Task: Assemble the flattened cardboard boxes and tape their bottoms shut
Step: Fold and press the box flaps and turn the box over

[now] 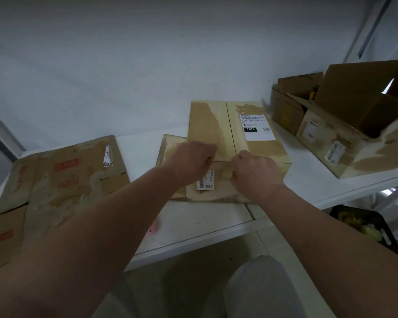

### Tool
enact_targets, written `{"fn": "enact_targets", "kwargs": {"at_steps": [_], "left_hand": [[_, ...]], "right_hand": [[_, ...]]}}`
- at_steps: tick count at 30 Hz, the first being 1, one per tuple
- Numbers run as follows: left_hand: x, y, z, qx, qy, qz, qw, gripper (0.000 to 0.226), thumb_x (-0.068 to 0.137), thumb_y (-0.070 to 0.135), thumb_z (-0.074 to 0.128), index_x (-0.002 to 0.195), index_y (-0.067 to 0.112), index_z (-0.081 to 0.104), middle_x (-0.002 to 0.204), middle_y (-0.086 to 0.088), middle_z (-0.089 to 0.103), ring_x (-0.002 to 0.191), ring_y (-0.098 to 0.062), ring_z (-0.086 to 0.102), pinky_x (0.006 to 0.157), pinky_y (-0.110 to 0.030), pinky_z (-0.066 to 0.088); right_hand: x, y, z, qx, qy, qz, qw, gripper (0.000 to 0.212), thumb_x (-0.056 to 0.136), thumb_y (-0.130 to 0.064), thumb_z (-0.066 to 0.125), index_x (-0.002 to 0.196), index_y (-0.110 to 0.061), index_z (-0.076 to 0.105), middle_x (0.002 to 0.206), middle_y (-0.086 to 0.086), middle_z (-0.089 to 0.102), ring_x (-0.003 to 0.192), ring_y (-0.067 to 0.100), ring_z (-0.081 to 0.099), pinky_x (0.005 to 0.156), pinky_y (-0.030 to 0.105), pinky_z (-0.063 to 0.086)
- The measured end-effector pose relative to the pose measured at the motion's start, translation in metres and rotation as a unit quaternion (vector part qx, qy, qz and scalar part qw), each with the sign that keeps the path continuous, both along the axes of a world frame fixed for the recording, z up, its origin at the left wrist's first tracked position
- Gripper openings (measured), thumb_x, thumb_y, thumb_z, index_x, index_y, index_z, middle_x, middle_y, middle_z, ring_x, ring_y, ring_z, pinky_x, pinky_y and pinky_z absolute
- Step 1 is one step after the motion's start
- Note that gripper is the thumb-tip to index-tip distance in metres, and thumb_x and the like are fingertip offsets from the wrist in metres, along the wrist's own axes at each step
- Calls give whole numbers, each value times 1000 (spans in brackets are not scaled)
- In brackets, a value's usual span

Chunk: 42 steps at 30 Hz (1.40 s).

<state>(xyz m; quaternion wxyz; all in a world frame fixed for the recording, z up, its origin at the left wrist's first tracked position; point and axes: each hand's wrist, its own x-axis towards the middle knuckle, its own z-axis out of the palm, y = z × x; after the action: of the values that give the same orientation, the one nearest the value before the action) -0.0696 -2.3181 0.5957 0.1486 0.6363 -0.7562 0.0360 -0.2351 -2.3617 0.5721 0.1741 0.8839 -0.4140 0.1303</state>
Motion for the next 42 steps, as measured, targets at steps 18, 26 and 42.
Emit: {"fn": "enact_targets", "kwargs": {"at_steps": [18, 26, 42], "left_hand": [[-7, 6, -1, 17, 28, 24, 999, 9, 80, 19, 57, 83, 13, 51, 79, 3, 49, 76, -18, 47, 64, -26, 30], [6, 3, 7, 57, 117, -5, 992, 27, 92, 11, 49, 111, 16, 67, 103, -1, 69, 94, -18, 61, 84, -29, 47], [25, -12, -29, 13, 98, -11, 995, 63, 93, 53, 19, 125, 22, 63, 130, 3, 60, 115, -23, 52, 103, -41, 37]], "right_hand": [[-7, -5, 32, 166, 26, 16, 986, 24, 87, -27, 48, 65, -18, 46, 68, -1, 44, 72, 22, 51, 62, 29, 38], [-7, -2, 26, 147, 10, -3, 989, 20, 84, -35, 52, 75, -17, 53, 87, 2, 52, 80, 24, 55, 70, 32, 47], [-16, -20, 23, 116, 32, 59, 991, 11, 87, -10, 45, 80, -13, 37, 70, -2, 35, 69, 24, 41, 59, 29, 30]]}}
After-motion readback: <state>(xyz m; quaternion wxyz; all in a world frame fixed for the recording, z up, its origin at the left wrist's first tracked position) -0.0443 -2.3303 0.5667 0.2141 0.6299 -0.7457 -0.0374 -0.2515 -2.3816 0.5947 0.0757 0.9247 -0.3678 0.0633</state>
